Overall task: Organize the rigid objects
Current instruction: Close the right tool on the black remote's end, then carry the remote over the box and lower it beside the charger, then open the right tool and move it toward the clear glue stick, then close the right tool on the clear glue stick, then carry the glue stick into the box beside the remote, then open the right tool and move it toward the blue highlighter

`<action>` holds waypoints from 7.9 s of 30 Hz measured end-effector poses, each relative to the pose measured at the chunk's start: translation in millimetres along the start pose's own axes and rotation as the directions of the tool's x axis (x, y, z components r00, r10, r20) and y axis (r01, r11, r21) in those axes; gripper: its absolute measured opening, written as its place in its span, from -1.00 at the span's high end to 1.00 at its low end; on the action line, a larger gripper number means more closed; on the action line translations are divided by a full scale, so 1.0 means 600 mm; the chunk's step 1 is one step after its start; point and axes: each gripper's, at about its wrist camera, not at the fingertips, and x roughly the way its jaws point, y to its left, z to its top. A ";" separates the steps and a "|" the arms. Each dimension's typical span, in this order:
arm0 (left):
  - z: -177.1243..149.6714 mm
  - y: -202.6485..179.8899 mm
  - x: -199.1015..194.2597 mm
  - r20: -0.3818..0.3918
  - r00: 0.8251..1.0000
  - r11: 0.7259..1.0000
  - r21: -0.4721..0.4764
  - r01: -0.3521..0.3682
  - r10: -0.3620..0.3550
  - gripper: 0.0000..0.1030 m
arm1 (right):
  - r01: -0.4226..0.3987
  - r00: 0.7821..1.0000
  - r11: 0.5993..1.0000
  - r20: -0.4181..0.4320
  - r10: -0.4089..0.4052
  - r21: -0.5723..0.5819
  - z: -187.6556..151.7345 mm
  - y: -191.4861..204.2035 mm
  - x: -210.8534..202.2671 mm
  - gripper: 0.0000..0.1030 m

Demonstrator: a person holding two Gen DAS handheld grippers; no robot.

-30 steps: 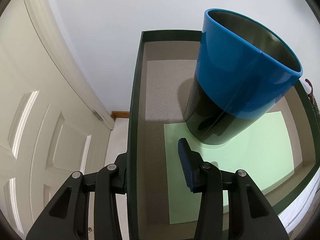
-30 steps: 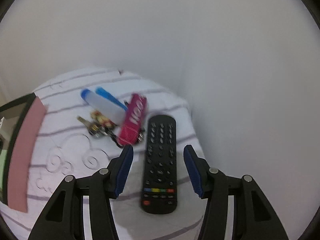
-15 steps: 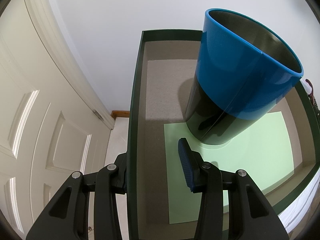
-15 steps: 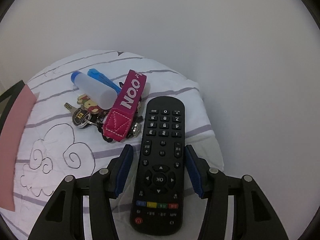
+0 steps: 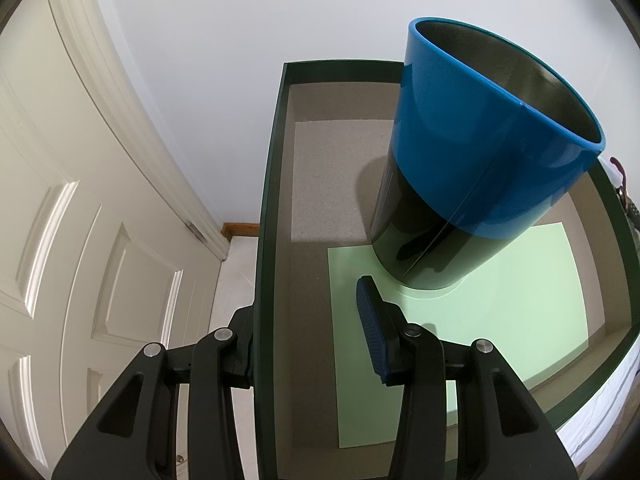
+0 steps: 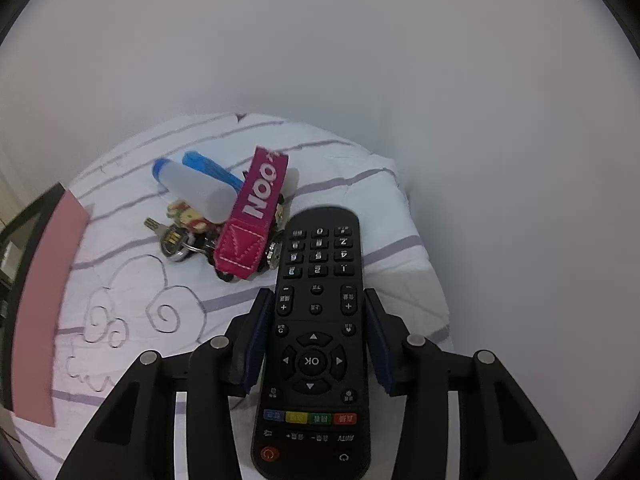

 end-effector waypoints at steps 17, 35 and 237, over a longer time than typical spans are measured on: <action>0.004 -0.002 0.000 0.004 1.000 1.000 0.008 -0.001 0.001 0.18 | -0.109 0.989 0.991 -0.091 0.115 0.075 -0.009 0.002 0.013 0.14; 0.003 -0.003 0.000 0.007 1.000 1.000 0.009 0.000 -0.001 0.18 | -0.009 0.998 0.996 -0.059 0.004 -0.085 -0.016 0.052 0.009 0.15; 0.015 -0.021 -0.022 0.007 0.999 0.999 -0.012 -0.032 0.032 0.14 | -0.075 0.990 0.973 -0.136 0.046 -0.220 0.012 0.499 -0.014 0.22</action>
